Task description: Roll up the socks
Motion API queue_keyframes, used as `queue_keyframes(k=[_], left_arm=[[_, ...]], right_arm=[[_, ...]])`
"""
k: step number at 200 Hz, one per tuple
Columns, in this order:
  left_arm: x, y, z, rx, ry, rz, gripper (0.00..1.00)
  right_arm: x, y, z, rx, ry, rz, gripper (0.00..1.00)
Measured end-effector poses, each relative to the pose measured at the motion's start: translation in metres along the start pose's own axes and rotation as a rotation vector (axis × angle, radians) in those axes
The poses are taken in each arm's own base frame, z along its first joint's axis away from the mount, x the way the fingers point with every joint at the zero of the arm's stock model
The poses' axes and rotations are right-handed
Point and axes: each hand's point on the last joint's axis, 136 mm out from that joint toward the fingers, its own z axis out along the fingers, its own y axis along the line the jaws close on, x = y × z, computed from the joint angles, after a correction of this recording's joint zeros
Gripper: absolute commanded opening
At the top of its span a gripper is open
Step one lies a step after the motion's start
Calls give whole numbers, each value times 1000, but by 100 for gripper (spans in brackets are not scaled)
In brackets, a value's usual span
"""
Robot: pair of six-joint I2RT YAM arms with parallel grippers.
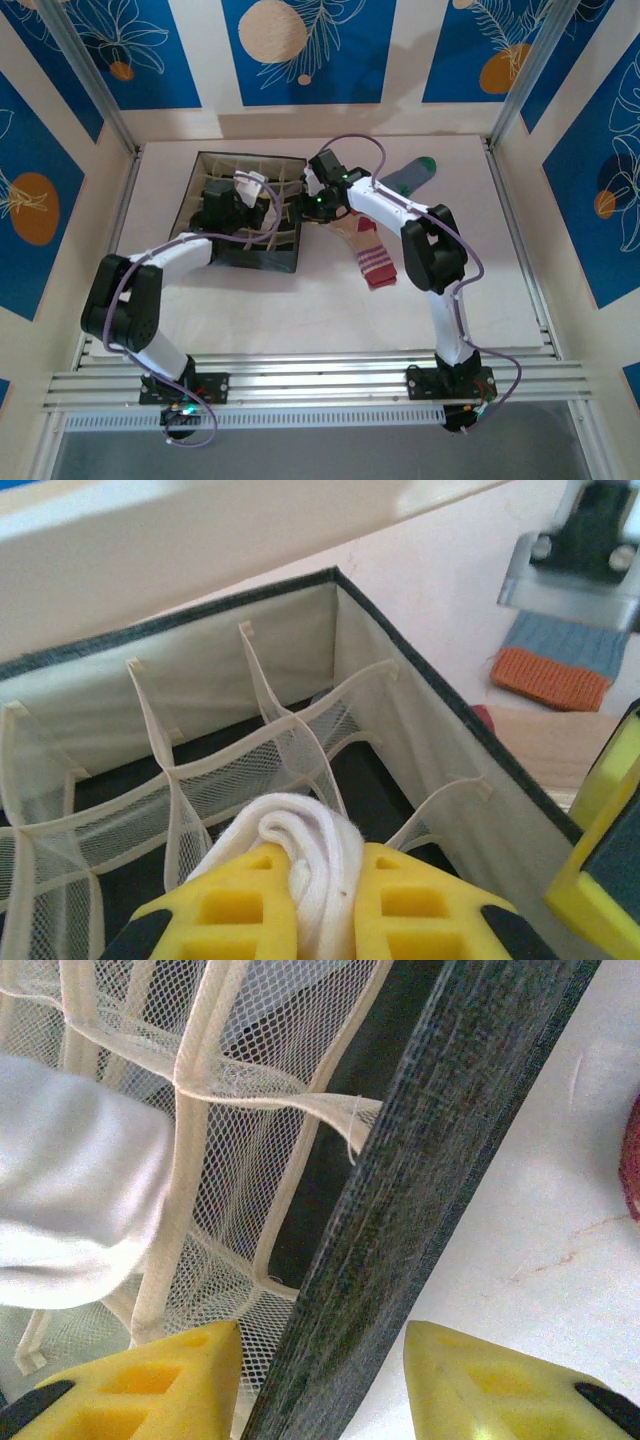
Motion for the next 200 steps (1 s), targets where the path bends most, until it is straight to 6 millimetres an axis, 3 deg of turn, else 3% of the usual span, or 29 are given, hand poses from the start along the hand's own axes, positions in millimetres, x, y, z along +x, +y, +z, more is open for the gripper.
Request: queue_keyframes(k=[38,90,134,165,200], left_arm=[[20,-1,11,6,32,-13,0],[18,0,11,1,20,11,0],[15,-7,20,61,27,91,0],[15,-15,26,117,41,144,15],[17,-22,26,159,47,189,43]], right_arm=[[-8,-9,0,8,-5,18,44],[-21,-24,-6,15,-23,45,43],[-21,-25,-7,-1,-19,49,43],[-21,-24,-7,-7,-16,48,43],[-20,-23,-6,-14,-11,49,43]])
